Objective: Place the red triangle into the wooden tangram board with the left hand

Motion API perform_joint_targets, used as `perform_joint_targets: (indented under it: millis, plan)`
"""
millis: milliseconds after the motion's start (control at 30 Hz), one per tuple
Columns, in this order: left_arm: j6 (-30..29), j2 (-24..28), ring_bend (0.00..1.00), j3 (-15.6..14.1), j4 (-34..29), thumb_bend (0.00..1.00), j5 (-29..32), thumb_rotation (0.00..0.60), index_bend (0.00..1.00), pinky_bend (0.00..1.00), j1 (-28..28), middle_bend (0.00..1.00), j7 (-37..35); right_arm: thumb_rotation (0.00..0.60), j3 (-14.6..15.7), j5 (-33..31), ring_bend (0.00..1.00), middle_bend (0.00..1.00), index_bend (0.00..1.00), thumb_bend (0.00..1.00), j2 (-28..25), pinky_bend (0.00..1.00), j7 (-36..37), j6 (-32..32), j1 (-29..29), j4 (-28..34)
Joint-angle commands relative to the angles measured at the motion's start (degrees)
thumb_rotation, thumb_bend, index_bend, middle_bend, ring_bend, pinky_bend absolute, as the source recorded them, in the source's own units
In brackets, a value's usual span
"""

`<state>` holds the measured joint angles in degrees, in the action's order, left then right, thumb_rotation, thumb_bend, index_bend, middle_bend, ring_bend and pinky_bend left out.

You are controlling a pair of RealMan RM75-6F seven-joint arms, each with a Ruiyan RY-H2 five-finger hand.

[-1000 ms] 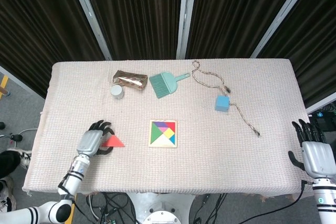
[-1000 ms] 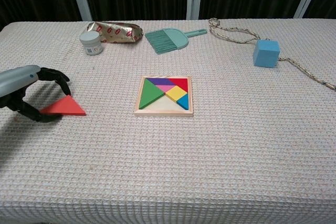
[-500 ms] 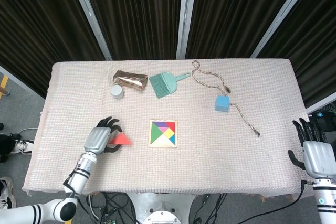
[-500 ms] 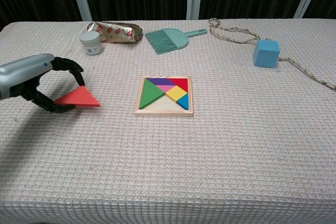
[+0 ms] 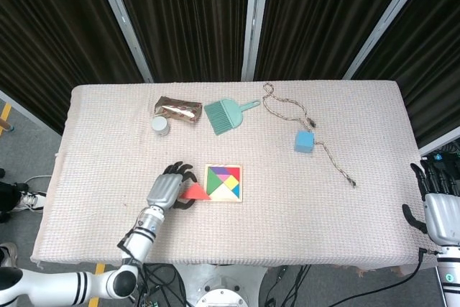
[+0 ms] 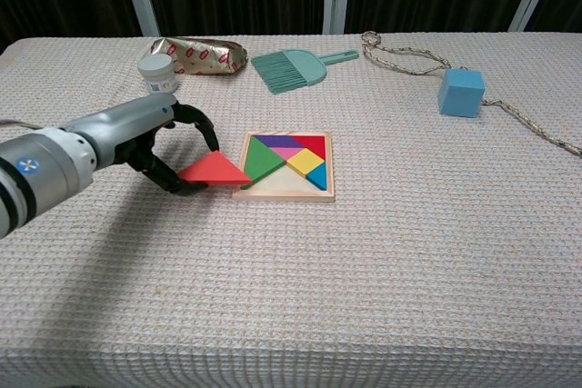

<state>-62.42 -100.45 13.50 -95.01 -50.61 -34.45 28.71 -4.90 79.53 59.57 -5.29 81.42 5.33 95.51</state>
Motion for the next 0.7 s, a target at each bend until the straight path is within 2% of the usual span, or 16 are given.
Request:
perform_joint_targets:
  millis: [33,267,567,700]
  plan:
    - [-1.3,-2.7,0.01,1.1,0.5,0.26,2.5,0.600,0.38,0.10,-1.6,0.15,1.8,0.600,-0.1,0.1,0.00,0.00,0.00,0.26,0.0,0.00,0.1,0.2,0.0,0.0]
    - [-3.0,-7.0,0.01,1.7,2.1,0.28,4.7,0.600,0.39,0.09,-4.2,0.15,4.5,0.600,-0.2,0.3,0.00,0.00,0.00,0.26,0.0,0.00,0.5,0.6,-0.2,-0.3]
    - [-3.8,-9.9,0.01,3.4,3.9,0.28,5.7,0.600,0.39,0.09,-6.9,0.15,6.2,0.600,-0.4,0.5,0.00,0.00,0.00,0.26,0.2,0.00,1.2,1.1,-0.4,-0.9]
    - [-3.6,-10.1,0.01,3.0,4.2,0.27,5.9,0.600,0.30,0.09,-7.2,0.15,6.0,0.600,-0.4,0.6,0.00,0.00,0.00,0.26,0.2,0.00,1.5,1.2,-0.5,-1.1]
